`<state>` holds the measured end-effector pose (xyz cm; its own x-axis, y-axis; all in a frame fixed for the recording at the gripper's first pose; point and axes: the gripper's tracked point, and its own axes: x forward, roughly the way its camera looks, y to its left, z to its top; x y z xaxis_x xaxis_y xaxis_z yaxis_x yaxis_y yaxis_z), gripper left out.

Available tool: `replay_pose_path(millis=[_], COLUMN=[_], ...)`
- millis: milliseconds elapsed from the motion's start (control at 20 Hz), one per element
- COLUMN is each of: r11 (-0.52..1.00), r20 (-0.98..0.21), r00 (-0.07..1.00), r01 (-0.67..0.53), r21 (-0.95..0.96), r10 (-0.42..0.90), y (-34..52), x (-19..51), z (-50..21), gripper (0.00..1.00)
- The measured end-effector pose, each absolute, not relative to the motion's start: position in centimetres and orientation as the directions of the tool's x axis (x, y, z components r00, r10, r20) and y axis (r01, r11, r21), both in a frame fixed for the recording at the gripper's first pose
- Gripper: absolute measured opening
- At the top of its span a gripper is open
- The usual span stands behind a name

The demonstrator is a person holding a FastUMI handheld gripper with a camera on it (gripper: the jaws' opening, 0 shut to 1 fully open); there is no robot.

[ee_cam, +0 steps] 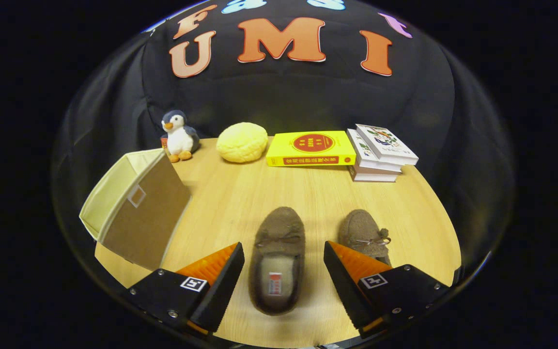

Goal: Open the storage box then place both shoes into the box .Put the left shoe in first, then the right shoe, with the right side of both shoes facing outward in a uniform manner.

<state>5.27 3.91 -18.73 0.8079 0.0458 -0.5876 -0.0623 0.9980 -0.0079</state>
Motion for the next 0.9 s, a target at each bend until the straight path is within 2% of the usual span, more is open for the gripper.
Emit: replay_pose_path(millis=[200,500,600,650,700,750,850,900], r11=[0.995,0.995,0.995,0.994,0.994,0.994,0.996,0.997], r20=[-0.638,-0.691,-0.692,-0.7,-0.704,-0.709,-0.713,-0.709], r00=[0.77,0.722,0.721,0.712,0.709,0.704,0.7,0.705], r01=[-0.075,-0.086,-0.092,-0.101,-0.1,-0.097,-0.079,-0.058], r21=[-0.059,-0.058,-0.048,-0.037,-0.042,-0.049,-0.034,-0.042], r10=[0.02,0.022,0.033,0.047,0.041,0.034,0.031,0.011], y=[2.8,3.1,3.5,3.9,4.0,4.0,4.2,3.7], x=[5.5,7.4,8.2,8.3,8.6,8.8,9.2,9.4], z=[-22.2,-26.1,-26.6,-27.0,-27.4,-27.8,-28.1,-28.0], gripper=[0.98,0.88,0.79,0.68,0.63,0.49,0.33,0.3])
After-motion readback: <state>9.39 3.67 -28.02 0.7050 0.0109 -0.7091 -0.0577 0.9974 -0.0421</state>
